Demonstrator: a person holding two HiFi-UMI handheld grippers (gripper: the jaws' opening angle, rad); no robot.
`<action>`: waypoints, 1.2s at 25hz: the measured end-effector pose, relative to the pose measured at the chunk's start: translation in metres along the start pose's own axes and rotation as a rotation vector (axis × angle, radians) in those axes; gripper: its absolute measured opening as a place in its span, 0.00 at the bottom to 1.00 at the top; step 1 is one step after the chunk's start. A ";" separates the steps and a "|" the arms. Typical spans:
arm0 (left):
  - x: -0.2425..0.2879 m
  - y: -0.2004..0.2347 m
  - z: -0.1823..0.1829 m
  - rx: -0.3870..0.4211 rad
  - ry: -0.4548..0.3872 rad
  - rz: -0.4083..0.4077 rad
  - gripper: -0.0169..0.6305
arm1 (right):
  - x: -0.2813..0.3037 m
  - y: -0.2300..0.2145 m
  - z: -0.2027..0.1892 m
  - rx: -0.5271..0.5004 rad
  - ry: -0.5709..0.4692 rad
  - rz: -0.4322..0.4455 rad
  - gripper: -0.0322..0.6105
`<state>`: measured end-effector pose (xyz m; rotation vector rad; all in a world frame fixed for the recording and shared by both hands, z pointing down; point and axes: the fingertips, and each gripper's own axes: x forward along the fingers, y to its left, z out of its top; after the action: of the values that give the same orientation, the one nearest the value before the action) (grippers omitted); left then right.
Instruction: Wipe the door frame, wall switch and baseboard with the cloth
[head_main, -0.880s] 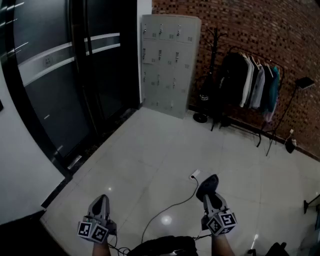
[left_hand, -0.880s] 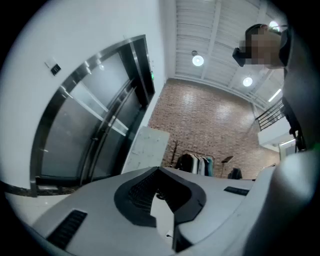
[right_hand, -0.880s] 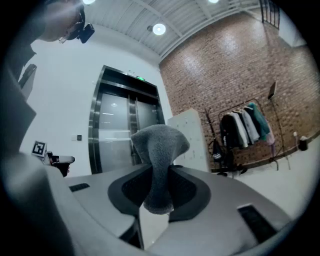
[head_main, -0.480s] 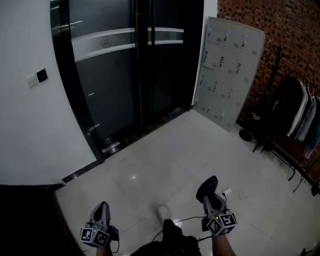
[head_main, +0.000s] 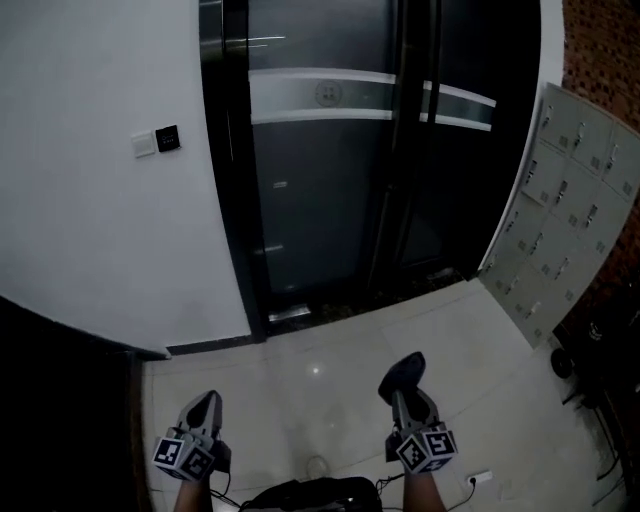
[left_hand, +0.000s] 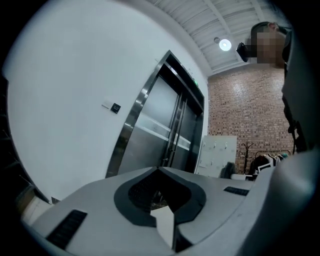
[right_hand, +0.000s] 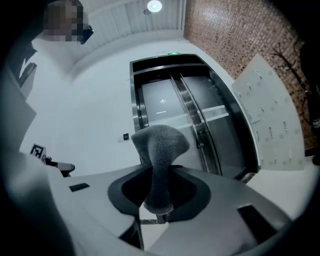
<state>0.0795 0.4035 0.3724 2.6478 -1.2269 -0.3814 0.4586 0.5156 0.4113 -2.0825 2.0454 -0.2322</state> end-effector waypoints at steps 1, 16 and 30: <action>0.019 0.005 0.009 -0.009 -0.012 0.003 0.00 | 0.026 0.002 0.003 0.004 -0.010 0.028 0.19; 0.116 0.162 0.055 0.063 -0.135 0.281 0.00 | 0.304 0.079 -0.004 -0.118 0.107 0.360 0.19; 0.276 0.375 0.131 0.177 -0.082 0.280 0.00 | 0.584 0.246 0.051 -0.399 -0.027 0.486 0.19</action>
<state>-0.0586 -0.0564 0.3142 2.5684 -1.7038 -0.3517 0.2480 -0.0686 0.2769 -1.6703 2.6658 0.3043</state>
